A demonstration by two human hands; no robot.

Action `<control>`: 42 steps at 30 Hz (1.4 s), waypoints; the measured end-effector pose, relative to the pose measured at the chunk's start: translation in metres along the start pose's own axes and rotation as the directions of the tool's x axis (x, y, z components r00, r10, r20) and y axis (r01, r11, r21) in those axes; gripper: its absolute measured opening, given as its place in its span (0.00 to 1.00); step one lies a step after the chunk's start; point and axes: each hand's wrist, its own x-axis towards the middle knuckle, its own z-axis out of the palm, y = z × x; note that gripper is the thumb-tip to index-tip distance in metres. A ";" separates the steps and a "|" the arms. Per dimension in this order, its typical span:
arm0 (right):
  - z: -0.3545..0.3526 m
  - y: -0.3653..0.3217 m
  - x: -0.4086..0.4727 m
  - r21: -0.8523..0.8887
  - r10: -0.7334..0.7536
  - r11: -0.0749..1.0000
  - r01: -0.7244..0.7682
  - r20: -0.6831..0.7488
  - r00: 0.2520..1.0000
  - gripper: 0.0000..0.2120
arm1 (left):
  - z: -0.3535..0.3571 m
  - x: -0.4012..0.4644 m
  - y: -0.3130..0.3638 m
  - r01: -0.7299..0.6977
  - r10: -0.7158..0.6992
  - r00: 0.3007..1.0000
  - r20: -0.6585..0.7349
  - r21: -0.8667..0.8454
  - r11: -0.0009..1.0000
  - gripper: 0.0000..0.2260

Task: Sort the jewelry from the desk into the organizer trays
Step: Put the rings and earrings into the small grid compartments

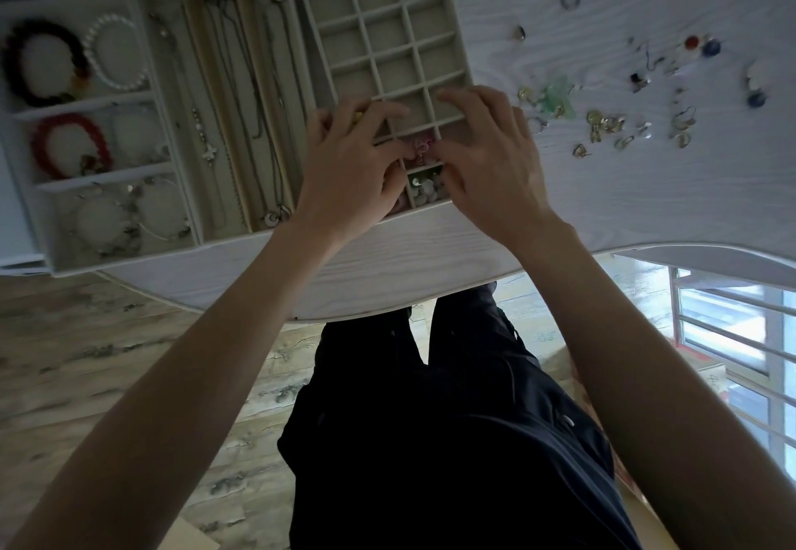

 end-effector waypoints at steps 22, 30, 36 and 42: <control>0.000 0.005 -0.007 0.175 0.197 0.969 -0.177 -0.105 0.975 0.11 | -0.001 0.004 0.006 -0.019 0.014 0.999 0.046 0.115 0.993 0.13; -0.002 0.005 -0.005 0.168 0.203 0.969 -0.183 -0.109 0.973 0.10 | -0.002 0.013 0.004 -0.109 0.105 0.994 0.038 0.126 0.986 0.12; -0.003 -0.002 0.005 0.056 0.113 0.992 -0.110 -0.040 0.993 0.11 | -0.013 0.003 -0.002 -0.045 0.052 0.994 -0.097 0.074 0.996 0.08; -0.003 -0.015 0.021 -0.199 0.087 0.977 -0.082 0.017 0.996 0.11 | -0.007 -0.001 0.002 -0.042 0.043 0.999 -0.008 0.105 0.994 0.11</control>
